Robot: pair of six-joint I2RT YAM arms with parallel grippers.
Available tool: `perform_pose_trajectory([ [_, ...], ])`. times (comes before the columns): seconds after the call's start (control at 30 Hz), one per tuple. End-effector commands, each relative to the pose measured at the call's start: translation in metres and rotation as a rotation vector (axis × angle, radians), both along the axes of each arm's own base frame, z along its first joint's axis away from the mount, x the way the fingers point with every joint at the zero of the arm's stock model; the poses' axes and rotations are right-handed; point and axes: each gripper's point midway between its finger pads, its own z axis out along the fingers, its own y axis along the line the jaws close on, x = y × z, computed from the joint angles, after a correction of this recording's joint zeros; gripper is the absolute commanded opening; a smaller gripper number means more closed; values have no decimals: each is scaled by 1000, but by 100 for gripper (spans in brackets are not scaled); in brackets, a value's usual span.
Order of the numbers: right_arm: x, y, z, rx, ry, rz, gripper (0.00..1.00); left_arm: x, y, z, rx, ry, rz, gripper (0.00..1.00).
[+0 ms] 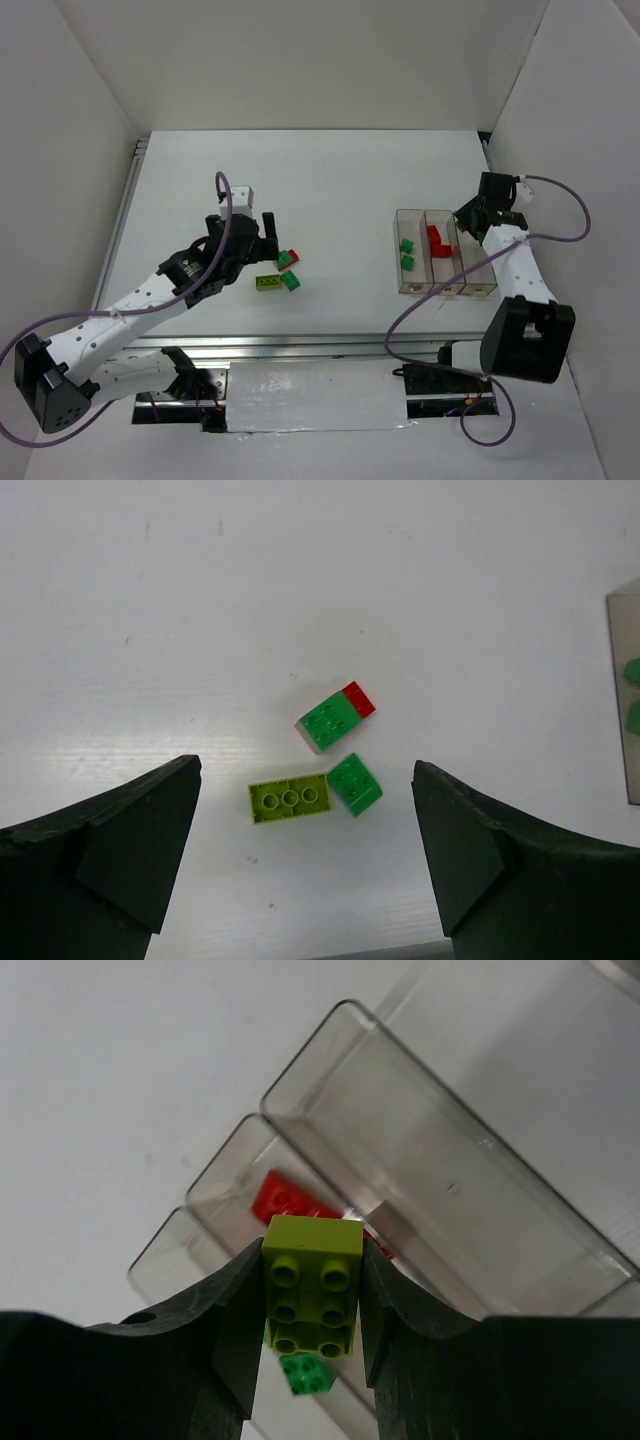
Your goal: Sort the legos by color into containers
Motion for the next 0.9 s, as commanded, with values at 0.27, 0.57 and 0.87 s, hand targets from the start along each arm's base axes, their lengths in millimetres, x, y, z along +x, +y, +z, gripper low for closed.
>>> perform_pose_trajectory([
  [0.27,12,-54,-24,-53,85,-167,75,-22,36,-28,-21,93,130,99],
  [0.57,13,-50,-27,-20,78,-148,83,-25,46,-46,-44,129,188,99],
  [0.87,8,82,40,-55,-95,309,100,-16,50,-69,-110,192,254,99],
])
